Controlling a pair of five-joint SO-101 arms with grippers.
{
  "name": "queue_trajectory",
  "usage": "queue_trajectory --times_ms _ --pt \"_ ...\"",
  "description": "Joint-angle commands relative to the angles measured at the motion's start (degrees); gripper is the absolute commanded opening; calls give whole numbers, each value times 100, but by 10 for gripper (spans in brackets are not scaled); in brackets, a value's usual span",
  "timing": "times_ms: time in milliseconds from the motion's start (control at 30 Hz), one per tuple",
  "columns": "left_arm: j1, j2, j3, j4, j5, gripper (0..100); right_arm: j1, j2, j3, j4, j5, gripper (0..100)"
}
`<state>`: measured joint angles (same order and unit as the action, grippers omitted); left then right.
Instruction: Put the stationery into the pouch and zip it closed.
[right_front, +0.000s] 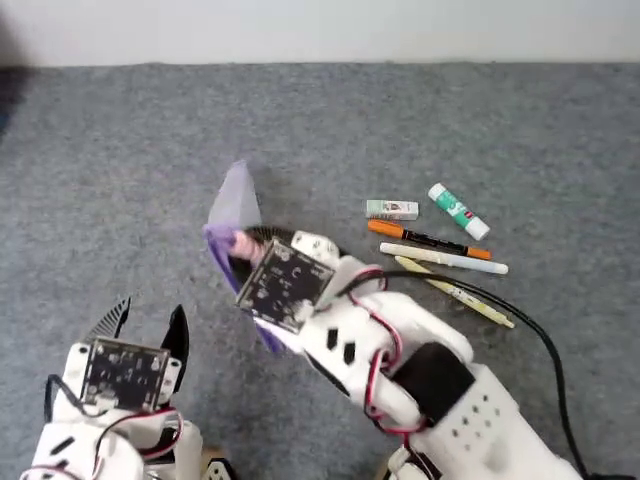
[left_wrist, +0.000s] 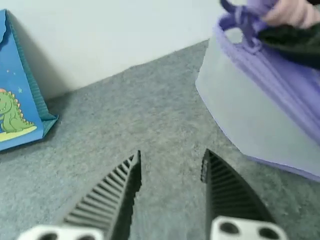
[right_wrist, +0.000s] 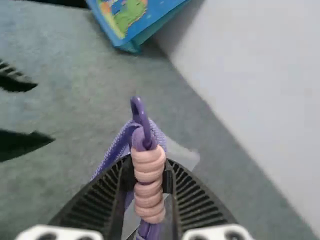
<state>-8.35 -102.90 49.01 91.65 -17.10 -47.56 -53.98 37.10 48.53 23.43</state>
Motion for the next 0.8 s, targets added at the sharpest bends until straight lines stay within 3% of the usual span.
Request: queue_trajectory --times_ms 0,233,600,767 --pt "-26 97 -391 220 0 194 -154 -145 79 875 -431 8" --pt "-26 105 -725 264 -26 195 -215 -435 79 1464 -835 8" --pt "26 1213 -1991 536 9 197 -470 -409 62 1253 -791 8" --pt "26 1679 -1974 510 9 284 -558 -409 62 1305 -659 8"
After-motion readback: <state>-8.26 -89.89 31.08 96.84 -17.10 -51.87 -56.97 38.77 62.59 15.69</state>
